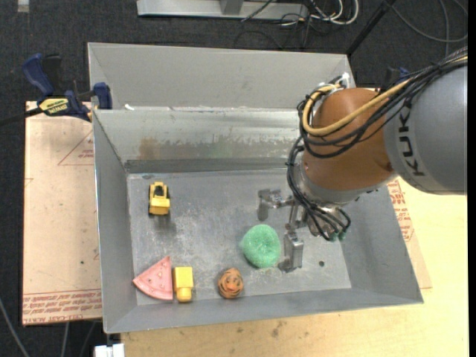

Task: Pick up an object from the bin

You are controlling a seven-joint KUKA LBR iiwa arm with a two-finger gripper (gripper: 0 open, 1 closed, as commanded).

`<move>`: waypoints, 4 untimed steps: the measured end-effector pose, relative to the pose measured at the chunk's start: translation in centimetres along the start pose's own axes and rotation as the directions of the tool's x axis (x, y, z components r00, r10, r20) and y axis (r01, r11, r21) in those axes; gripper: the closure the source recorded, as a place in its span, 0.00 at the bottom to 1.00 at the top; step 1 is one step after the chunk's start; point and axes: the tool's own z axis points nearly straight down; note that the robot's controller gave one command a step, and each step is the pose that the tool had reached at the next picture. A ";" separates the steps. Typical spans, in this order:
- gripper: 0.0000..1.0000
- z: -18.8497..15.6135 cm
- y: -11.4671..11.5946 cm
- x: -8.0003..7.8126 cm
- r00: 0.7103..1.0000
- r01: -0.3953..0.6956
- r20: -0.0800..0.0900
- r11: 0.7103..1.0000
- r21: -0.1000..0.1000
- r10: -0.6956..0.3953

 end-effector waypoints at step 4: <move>0.00 8.9 0.6 -0.1 0.997 -0.070 0.013 0.998 0.000 0.070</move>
Offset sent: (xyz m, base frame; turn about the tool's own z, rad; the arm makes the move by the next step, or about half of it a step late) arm -0.0138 0.0039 -0.0790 -0.0082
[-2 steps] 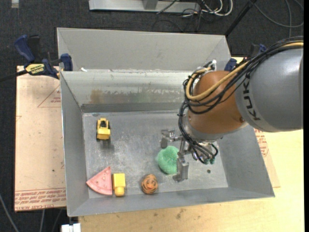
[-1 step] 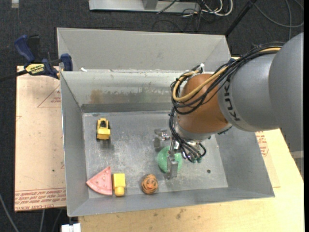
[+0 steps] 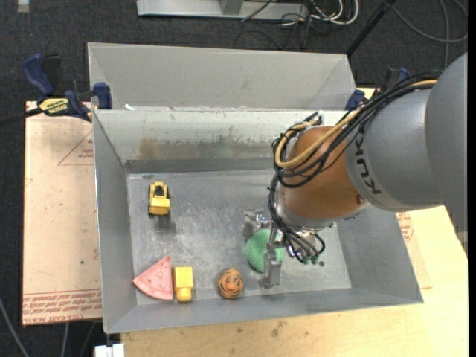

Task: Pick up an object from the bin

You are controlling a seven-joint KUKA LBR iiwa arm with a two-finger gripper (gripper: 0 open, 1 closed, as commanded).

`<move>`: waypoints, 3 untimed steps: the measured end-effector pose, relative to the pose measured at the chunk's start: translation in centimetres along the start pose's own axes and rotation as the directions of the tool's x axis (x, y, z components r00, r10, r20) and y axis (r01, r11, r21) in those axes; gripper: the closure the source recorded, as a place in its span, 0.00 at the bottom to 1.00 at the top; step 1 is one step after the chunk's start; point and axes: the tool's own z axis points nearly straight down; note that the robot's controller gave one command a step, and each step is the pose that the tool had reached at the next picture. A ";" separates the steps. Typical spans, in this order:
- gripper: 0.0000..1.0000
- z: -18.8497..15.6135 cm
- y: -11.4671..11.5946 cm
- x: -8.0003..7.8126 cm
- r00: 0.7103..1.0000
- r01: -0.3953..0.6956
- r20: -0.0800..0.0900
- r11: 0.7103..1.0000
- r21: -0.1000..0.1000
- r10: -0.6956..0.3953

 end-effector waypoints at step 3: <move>1.00 2.2 -3.1 2.4 0.986 -0.168 -0.001 0.986 0.000 0.168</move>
Offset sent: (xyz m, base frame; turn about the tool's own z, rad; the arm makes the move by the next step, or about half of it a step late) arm -0.0016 -0.0394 -0.0181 0.1255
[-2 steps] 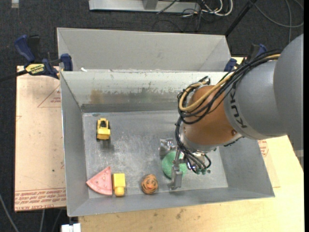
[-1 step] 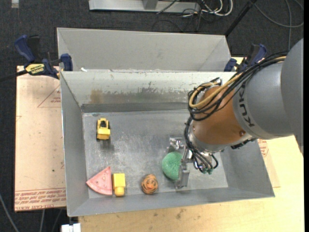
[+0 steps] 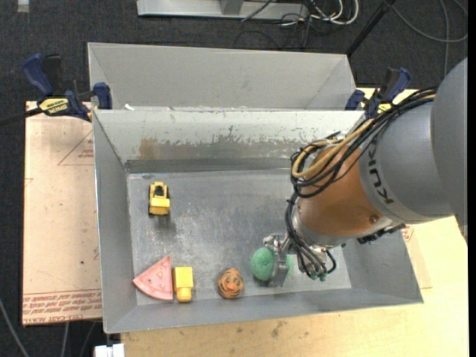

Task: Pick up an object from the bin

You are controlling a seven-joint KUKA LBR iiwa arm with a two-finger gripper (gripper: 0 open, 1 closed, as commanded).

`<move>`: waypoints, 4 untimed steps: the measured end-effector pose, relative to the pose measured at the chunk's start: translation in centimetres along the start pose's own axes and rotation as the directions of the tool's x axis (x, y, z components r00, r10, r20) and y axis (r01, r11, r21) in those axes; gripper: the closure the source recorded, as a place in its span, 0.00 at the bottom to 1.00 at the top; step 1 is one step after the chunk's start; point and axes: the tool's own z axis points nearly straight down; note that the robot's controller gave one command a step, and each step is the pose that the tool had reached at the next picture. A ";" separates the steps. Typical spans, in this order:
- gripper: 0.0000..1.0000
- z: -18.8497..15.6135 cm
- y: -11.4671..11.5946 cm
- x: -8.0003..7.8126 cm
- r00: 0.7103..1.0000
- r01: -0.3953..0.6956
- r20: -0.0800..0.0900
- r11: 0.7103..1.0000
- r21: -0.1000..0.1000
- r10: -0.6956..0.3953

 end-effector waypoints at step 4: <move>1.00 -18.2 1.7 -1.8 1.000 -0.030 0.011 1.000 -0.001 0.030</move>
Offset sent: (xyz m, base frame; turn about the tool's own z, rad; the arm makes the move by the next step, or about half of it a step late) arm 0.0000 0.0000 0.0000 0.0000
